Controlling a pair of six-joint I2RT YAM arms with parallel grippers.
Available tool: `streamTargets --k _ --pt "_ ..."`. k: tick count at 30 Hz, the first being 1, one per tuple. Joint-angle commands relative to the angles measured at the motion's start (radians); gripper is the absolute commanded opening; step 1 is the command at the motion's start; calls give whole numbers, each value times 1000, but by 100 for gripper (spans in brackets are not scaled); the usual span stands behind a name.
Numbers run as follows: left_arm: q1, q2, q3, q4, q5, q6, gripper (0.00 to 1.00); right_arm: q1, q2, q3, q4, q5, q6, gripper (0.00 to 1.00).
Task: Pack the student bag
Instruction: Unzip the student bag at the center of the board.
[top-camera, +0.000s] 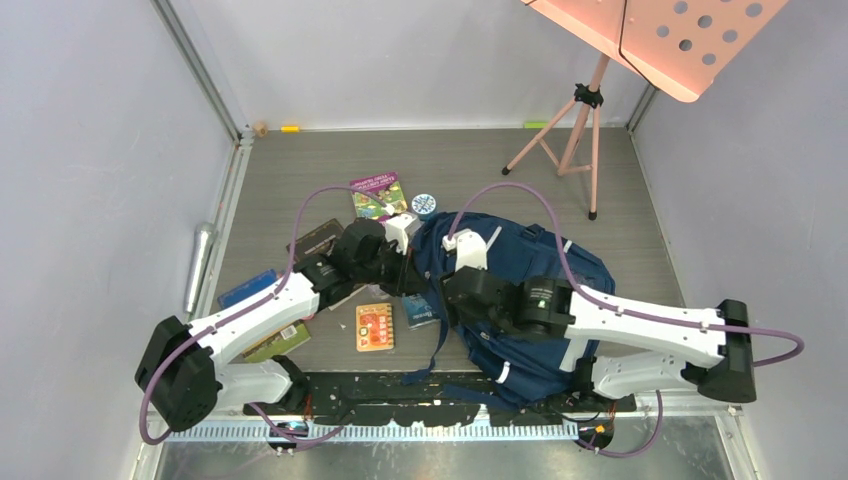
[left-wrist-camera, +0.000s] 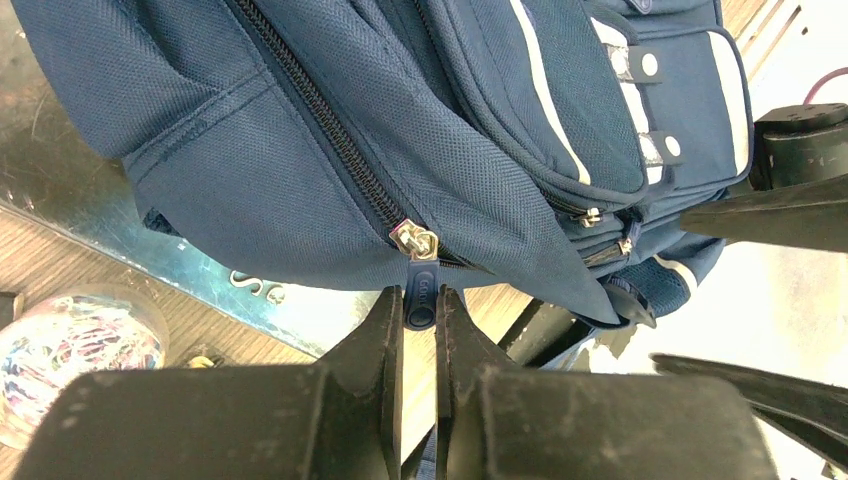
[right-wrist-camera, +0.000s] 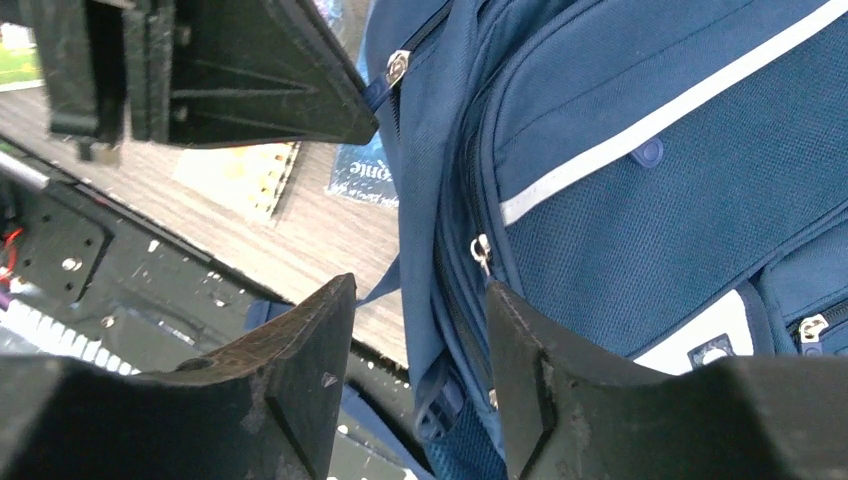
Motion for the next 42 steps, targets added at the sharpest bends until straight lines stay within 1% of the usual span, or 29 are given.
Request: streamTargets --k 1,5,11,17,22,23,24,25,26,27,29,32,36,42 --pt "0 -34 -1 31 6 -47 0 3 66 12 91 91 3 53" --pt "1 -27 -5 39 10 -57 0 0 135 40 98 156 -24 51" --pt "2 -26 -11 45 14 -65 0 -34 204 64 127 159 -60 51" --pt "3 -26 -14 50 14 -70 0 -58 236 88 189 135 -113 44" --pt "5 -24 -11 51 11 -66 0 -72 274 98 195 125 -125 33" --pt "7 -25 -11 50 8 -66 0 -74 275 95 196 124 -126 29" --pt "9 -25 -11 50 5 -63 0 -75 278 94 191 125 -124 26" --pt "13 -24 -10 50 2 -62 0 -75 278 94 187 125 -120 18" --pt "16 -21 -9 49 -4 -60 0 -74 275 94 177 125 -118 14" --pt "20 -20 -7 47 -9 -56 0 -75 269 94 169 122 -110 6" --pt "31 -14 -2 40 -20 -50 0 -74 249 89 149 108 -102 1" --pt "57 -1 5 41 -31 -50 0 -74 206 71 118 67 -96 1" --pt "96 36 25 57 -23 -50 0 -68 152 32 82 -52 -101 0" --pt "147 117 77 87 7 -52 0 -49 92 4 37 -137 -92 0"
